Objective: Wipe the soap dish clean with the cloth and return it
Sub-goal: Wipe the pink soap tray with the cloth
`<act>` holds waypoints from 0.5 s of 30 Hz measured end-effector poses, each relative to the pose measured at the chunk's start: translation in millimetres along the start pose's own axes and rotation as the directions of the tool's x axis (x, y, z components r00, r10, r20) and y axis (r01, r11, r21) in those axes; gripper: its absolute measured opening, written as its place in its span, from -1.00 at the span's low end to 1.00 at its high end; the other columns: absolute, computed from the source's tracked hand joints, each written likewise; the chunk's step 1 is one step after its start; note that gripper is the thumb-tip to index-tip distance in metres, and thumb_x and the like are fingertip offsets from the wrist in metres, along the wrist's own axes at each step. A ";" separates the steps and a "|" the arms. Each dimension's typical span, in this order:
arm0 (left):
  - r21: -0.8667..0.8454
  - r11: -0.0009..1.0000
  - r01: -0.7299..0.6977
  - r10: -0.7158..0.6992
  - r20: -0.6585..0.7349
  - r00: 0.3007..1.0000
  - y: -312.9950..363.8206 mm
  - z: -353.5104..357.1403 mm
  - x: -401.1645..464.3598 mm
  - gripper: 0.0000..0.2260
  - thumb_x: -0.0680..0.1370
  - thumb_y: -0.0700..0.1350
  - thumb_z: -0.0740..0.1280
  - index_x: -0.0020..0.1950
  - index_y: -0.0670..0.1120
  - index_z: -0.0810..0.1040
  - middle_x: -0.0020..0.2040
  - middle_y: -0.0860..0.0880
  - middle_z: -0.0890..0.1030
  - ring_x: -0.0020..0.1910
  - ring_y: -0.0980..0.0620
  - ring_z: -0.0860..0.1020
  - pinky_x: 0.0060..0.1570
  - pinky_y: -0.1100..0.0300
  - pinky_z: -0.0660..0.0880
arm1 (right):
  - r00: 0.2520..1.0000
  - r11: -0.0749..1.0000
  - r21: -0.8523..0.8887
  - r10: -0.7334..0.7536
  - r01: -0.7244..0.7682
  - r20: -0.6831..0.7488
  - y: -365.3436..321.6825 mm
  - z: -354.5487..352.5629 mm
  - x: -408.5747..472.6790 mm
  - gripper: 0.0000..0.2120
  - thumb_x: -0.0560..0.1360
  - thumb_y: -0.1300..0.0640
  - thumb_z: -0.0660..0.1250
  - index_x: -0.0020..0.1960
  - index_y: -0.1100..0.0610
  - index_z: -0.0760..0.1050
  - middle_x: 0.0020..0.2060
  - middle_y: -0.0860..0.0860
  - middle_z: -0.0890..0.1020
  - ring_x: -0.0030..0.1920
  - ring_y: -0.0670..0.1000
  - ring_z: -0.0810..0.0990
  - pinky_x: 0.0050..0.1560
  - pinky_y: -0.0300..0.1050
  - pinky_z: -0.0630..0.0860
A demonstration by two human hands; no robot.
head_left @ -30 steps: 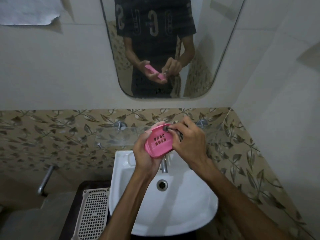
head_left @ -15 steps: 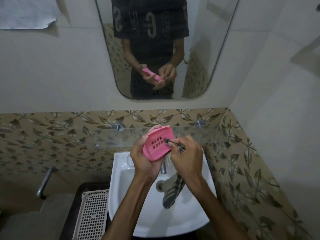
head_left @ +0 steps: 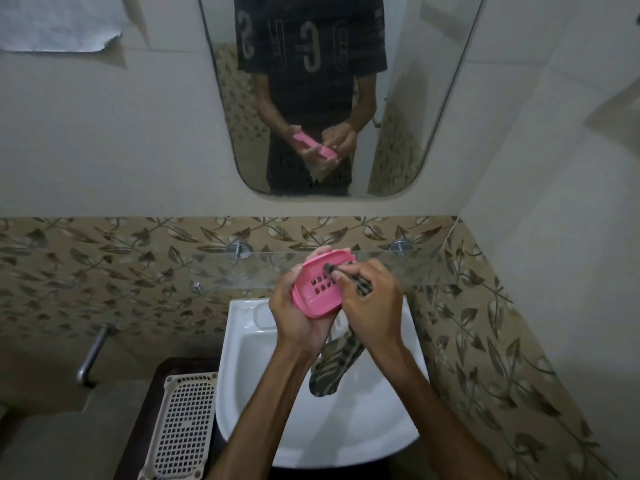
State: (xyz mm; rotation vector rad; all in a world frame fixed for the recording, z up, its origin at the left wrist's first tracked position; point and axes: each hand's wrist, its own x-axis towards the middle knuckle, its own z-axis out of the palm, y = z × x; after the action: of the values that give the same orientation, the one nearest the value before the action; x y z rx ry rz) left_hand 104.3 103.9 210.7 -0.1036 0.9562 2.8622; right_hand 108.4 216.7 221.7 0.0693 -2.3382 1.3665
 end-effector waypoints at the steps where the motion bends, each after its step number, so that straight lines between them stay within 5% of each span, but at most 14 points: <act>1: 0.005 1.000 -0.001 0.001 -0.007 1.000 -1.0 1.4 0.0 -0.48 0.53 0.07 0.24 0.36 -0.21 0.61 0.23 -0.25 0.67 0.13 -0.14 0.67 0.08 0.02 0.65 | 0.999 1.000 -0.018 0.006 -0.007 -0.033 -0.3 -1.0 -2.8 -0.92 0.51 0.17 0.51 -0.01 0.06 0.67 -0.10 -0.06 0.61 -0.11 -0.12 0.61 -0.10 -0.18 0.64; 4: -0.004 1.000 -0.019 0.019 -0.013 1.000 1.7 1.7 1.0 -0.44 0.51 0.06 0.26 0.39 -0.25 0.58 0.25 -0.28 0.66 0.15 -0.15 0.67 0.09 0.05 0.65 | 0.994 0.993 -0.058 -0.101 0.103 0.038 -4.9 -0.6 -16.0 -0.90 0.51 0.17 0.50 0.00 0.03 0.65 -0.05 -0.08 0.64 -0.06 -0.12 0.62 -0.02 -0.26 0.61; 9: 0.045 0.999 -0.021 0.021 0.016 1.000 0.9 0.2 -1.5 -0.39 0.48 0.07 0.29 0.45 -0.24 0.50 0.26 -0.27 0.64 0.14 -0.16 0.64 0.03 0.02 0.64 | 0.998 0.982 -0.185 -0.024 0.036 0.064 5.1 -14.5 -5.8 -0.94 0.51 0.16 0.50 -0.07 0.07 0.63 -0.13 -0.06 0.60 -0.15 -0.07 0.58 -0.09 -0.03 0.63; 12: 0.065 0.997 -0.048 0.047 0.015 0.999 0.5 -3.2 -0.9 -0.40 0.47 0.05 0.28 0.43 -0.26 0.51 0.28 -0.27 0.62 0.18 -0.17 0.61 0.05 0.03 0.62 | 0.969 0.976 -0.190 -0.056 0.104 0.240 4.6 -16.4 -9.4 -0.95 0.52 0.10 0.50 -0.06 0.06 0.65 -0.11 -0.09 0.61 -0.12 -0.11 0.57 -0.08 -0.17 0.58; 15: 0.126 0.989 -0.072 0.065 0.061 0.996 1.8 4.0 -1.7 -0.39 0.42 0.07 0.36 0.40 -0.24 0.52 0.30 -0.27 0.59 0.18 -0.18 0.57 0.01 0.00 0.55 | 0.988 0.951 -0.305 -0.009 0.055 0.152 11.3 -22.0 0.1 -0.94 0.54 0.09 0.48 -0.03 0.07 0.66 -0.15 -0.09 0.56 -0.18 -0.12 0.50 -0.16 -0.26 0.48</act>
State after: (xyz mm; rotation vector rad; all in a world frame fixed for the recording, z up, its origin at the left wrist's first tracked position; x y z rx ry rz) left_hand 105.5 104.7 215.2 0.0223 1.1499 2.8382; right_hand 112.8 241.0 221.8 0.1184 -2.6356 0.9943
